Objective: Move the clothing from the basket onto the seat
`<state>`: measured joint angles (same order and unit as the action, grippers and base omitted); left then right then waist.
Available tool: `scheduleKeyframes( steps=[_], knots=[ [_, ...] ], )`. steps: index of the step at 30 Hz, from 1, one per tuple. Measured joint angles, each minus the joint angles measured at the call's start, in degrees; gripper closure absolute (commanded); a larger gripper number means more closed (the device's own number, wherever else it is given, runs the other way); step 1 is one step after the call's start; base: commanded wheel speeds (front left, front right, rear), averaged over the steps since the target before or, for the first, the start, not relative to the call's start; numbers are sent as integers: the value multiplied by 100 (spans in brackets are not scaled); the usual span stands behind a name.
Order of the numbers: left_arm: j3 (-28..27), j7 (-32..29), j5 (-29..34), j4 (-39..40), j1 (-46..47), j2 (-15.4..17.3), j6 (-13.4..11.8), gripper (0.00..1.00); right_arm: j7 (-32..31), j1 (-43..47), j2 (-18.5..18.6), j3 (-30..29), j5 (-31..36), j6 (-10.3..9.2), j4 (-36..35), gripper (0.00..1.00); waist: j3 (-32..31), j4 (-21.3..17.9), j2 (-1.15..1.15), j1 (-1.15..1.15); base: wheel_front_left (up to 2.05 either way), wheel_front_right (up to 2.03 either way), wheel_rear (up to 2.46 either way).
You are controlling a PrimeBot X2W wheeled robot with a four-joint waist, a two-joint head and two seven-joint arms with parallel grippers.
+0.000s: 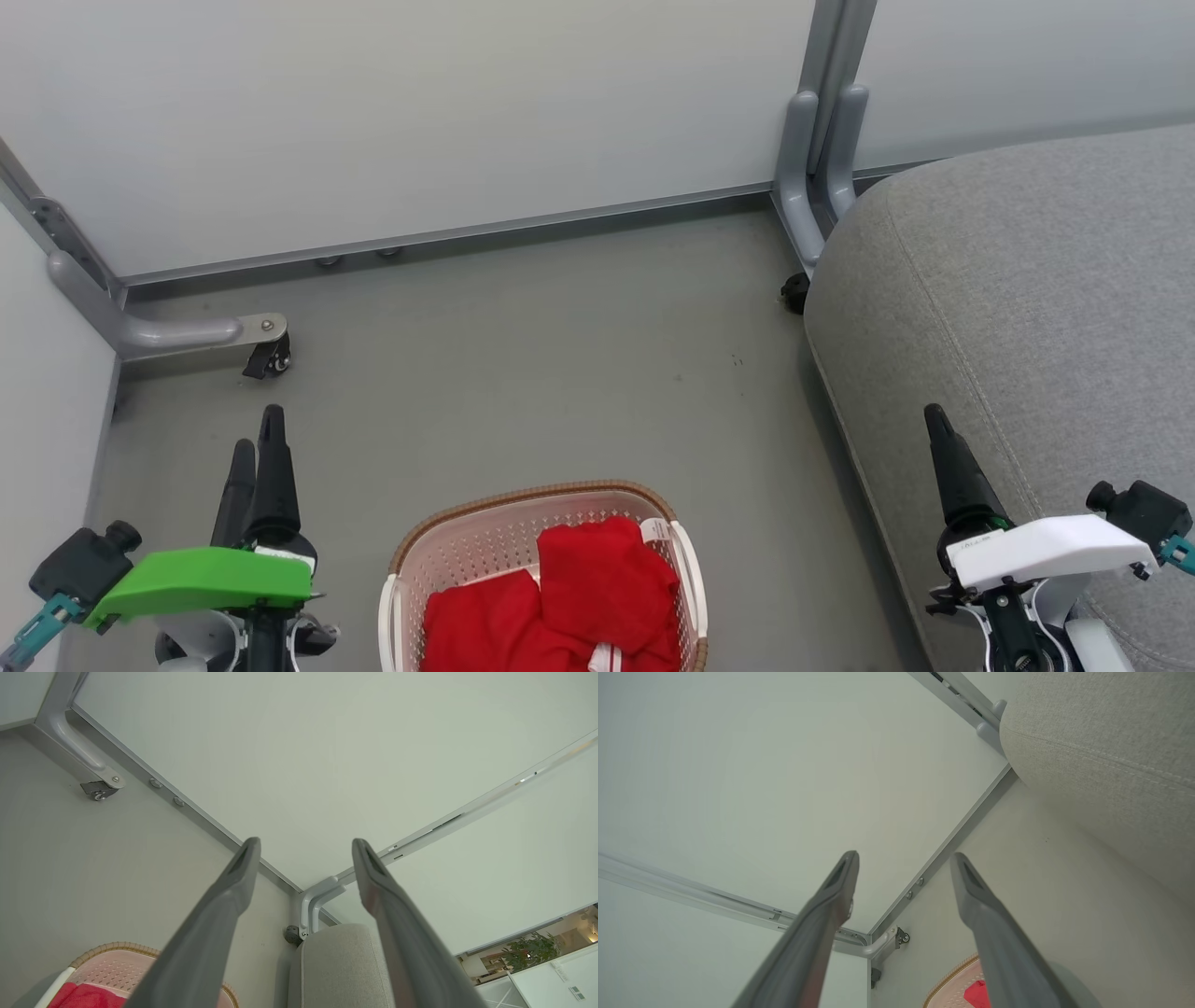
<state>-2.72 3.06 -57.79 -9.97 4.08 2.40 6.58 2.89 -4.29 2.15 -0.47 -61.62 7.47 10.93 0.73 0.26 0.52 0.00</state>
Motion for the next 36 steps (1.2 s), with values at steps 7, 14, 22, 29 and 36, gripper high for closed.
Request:
scheduleKeyframes(
  steps=[7,14,22,29,36],
  knots=[
    [107,115,914,35,4,2,-64,0,126,-16,7,127,576,0,-82,0,16,9,0,0,0,0,0],
    [235,252,1705,47,5,14,-178,0,263,-17,13,209,1185,0,-108,0,23,19,0,0,0,0,0],
    [378,387,2361,64,5,59,-289,0,392,-25,21,285,1785,0,-86,0,27,33,0,0,0,0,0],
    [528,497,2864,30,5,135,-363,0,504,-38,24,357,2249,0,-75,0,22,42,0,0,0,0,0],
    [658,593,3295,0,5,189,-442,0,606,-49,29,415,2682,1,-74,0,13,60,0,0,0,0,0]
  ],
)
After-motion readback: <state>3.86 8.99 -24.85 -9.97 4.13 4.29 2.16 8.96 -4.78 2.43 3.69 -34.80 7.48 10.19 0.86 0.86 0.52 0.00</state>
